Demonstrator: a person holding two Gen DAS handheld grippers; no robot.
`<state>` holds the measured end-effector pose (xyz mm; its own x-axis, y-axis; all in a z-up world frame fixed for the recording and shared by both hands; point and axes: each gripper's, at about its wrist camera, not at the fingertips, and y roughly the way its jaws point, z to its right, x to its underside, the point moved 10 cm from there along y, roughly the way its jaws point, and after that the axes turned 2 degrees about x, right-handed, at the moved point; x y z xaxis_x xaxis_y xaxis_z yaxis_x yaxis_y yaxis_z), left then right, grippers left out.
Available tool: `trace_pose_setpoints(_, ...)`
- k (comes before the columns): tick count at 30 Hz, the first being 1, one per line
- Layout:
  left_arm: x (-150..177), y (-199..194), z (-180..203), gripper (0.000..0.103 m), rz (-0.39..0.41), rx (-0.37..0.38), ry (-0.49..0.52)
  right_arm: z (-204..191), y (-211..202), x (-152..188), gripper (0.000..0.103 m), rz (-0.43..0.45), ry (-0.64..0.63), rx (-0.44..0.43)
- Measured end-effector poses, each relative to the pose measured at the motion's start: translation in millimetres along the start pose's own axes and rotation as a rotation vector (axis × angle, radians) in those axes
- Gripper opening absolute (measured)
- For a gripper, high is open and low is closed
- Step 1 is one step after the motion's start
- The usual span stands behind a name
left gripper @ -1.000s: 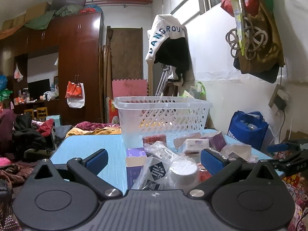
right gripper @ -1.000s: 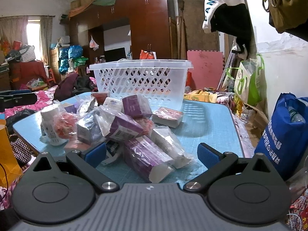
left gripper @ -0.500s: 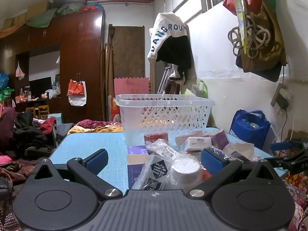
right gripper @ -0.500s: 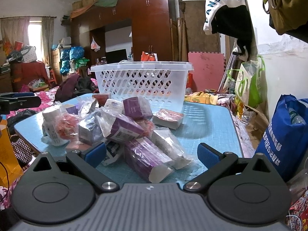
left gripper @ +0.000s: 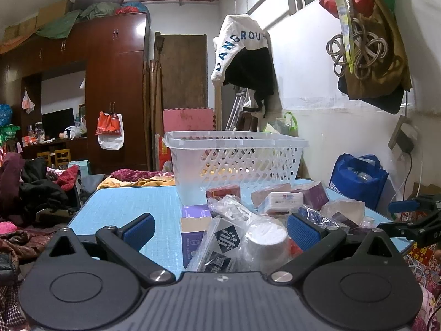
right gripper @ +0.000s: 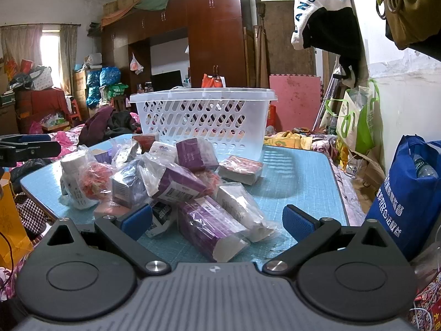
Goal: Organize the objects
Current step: 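Move both grippers toward the pile of packaged items on the table, then grasp a clear plastic packet with left gripper while right gripper grasps a purple-wrapped box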
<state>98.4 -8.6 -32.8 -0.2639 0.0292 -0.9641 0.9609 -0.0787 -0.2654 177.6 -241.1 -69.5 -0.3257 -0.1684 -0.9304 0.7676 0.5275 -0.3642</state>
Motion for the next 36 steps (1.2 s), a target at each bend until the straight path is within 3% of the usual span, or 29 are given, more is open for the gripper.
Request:
trace_pose_setpoints(28,4,2,-2,0.103,-0.004,-0.010,0.003,-1,-1,0,0.103,0.003,-0.001,-0.002)
trace_pose_setpoints(36,2,-14,-29,0.103,0.034,-0.043,-0.011,4,-7,0,0.103,0.030,-0.038,0.029)
